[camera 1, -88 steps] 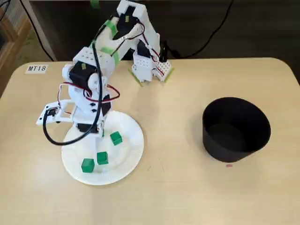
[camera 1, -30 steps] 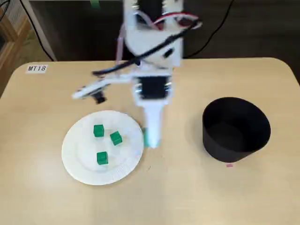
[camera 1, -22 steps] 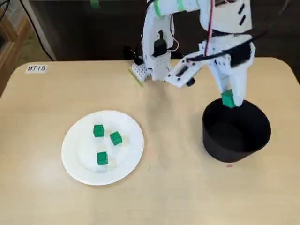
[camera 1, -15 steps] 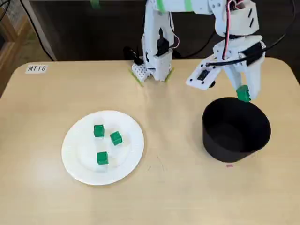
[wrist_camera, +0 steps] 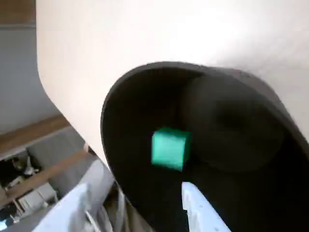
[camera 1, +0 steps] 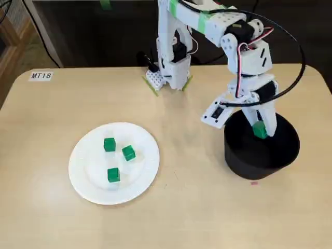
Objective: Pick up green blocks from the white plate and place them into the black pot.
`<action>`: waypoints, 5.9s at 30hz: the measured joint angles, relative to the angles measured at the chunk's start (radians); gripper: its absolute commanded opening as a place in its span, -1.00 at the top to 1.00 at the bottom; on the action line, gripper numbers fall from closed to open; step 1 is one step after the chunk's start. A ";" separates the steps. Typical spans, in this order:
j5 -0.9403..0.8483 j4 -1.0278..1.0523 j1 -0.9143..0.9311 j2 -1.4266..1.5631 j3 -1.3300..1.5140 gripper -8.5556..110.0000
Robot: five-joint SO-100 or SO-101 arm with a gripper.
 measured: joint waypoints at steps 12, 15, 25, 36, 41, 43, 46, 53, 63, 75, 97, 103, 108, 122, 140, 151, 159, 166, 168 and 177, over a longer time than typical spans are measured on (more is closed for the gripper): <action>-0.153 0.212 0.281 0.081 -0.183 0.90; -0.273 0.308 0.515 0.069 -0.296 0.90; -0.600 0.390 1.040 -0.313 -0.337 0.90; -0.695 0.566 1.058 -0.799 -0.861 0.90; -0.683 0.673 1.057 -0.999 -1.201 0.62; -0.680 0.680 1.057 -1.003 -1.249 0.53; -0.661 0.690 1.057 -1.005 -1.266 0.46; -0.601 0.699 1.048 -0.999 -1.195 0.39; -0.554 0.699 0.985 -0.999 -1.106 0.41; -0.532 0.699 0.988 -0.999 -1.106 0.39; -0.471 0.699 1.011 -1.126 -1.289 0.90; -0.423 0.699 1.005 -0.927 -1.316 0.90; -0.298 0.701 0.868 -0.657 -1.318 0.90; 0.063 0.572 0.115 -0.152 -0.830 0.90; 0.032 -0.110 0.003 0.094 0.081 0.55; 0.009 -0.037 -0.028 0.092 0.081 0.54; -0.025 0.146 0.198 0.147 -0.063 0.90; 0.092 0.330 0.747 0.104 -0.184 0.90; 0.152 0.396 0.861 0.055 -0.184 0.90; 0.445 0.566 0.985 -0.100 -0.184 0.90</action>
